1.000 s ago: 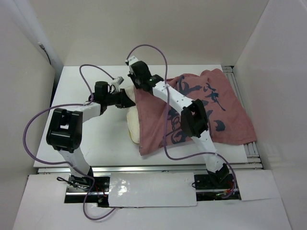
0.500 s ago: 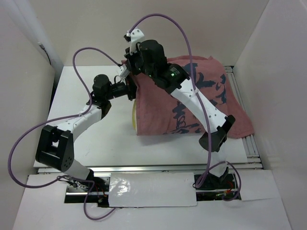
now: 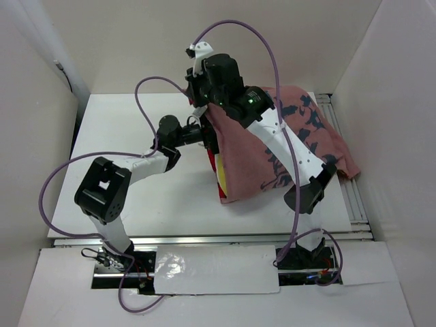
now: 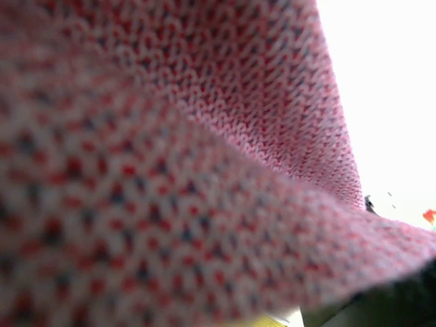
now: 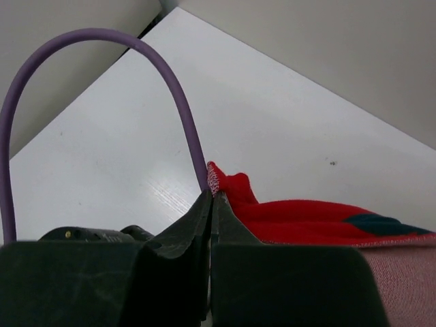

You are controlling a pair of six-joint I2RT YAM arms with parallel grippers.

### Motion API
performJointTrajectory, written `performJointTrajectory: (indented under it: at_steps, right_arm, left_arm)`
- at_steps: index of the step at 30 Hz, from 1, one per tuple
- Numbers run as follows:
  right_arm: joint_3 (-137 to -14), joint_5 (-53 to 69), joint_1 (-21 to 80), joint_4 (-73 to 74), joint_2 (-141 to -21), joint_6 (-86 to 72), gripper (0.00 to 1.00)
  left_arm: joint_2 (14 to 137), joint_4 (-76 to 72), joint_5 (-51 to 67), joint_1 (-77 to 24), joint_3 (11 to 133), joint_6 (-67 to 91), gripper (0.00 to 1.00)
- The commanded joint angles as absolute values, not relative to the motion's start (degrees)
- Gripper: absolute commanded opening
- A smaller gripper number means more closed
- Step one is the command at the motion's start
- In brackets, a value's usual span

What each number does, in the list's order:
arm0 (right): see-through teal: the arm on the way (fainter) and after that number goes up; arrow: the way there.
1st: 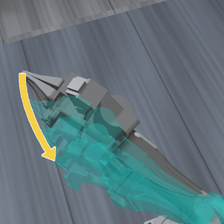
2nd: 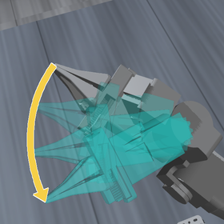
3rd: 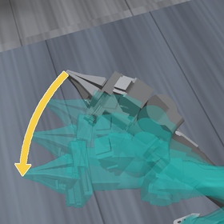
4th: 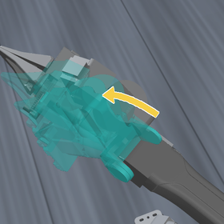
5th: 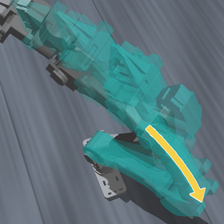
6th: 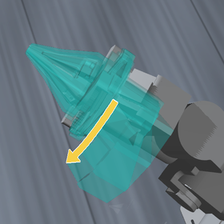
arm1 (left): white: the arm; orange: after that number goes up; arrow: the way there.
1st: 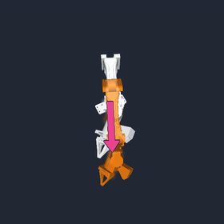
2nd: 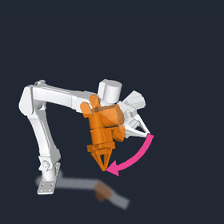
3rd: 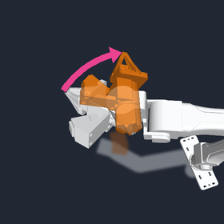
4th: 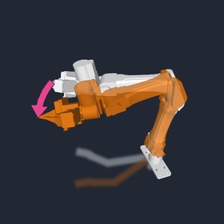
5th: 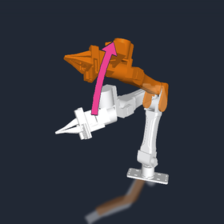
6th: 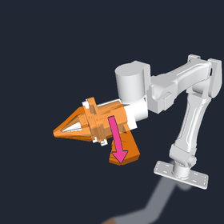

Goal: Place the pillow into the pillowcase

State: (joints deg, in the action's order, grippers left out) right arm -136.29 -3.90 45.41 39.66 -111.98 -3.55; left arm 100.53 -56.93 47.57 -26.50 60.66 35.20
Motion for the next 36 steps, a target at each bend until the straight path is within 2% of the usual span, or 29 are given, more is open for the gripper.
performJointTrajectory:
  at_steps: [1, 5, 6, 15, 28, 32, 36]
  right_arm:
    - [-135.10, 11.16, 48.08, 31.04, -110.58, -10.11, 0.00]
    - [-129.73, 9.33, 46.76, 28.31, -108.81, -11.34, 0.00]
    - [-129.73, 8.53, 46.24, 28.30, -108.81, -11.34, 0.00]
    - [-127.71, 2.55, 44.65, 26.54, -112.59, -11.95, 0.00]
    - [-124.55, 1.14, 44.12, 25.05, -116.62, -13.54, 0.00]
    - [-120.15, 3.42, 45.53, 22.24, -119.00, -13.54, 0.06]
    - [-123.56, 5.62, 47.89, 21.62, -128.46, -13.54, 0.09]
  left_arm:
    - [102.57, -55.21, 36.23, -28.30, 61.72, 35.07, 0.99]
    - [99.42, -44.59, 24.63, -27.69, 59.33, 33.57, 0.99]
    - [98.71, -38.12, 22.26, -27.69, 59.33, 32.44, 0.99]
    - [87.73, -15.22, 20.04, -27.69, 55.12, 26.20, 0.99]
    - [62.95, -7.04, 20.83, -27.69, 32.36, 28.39, 0.99]
    - [54.16, -6.33, 19.43, -28.21, 25.76, 30.49, 0.98]
    - [47.91, -6.33, 18.81, -28.21, 21.54, 32.87, 0.93]
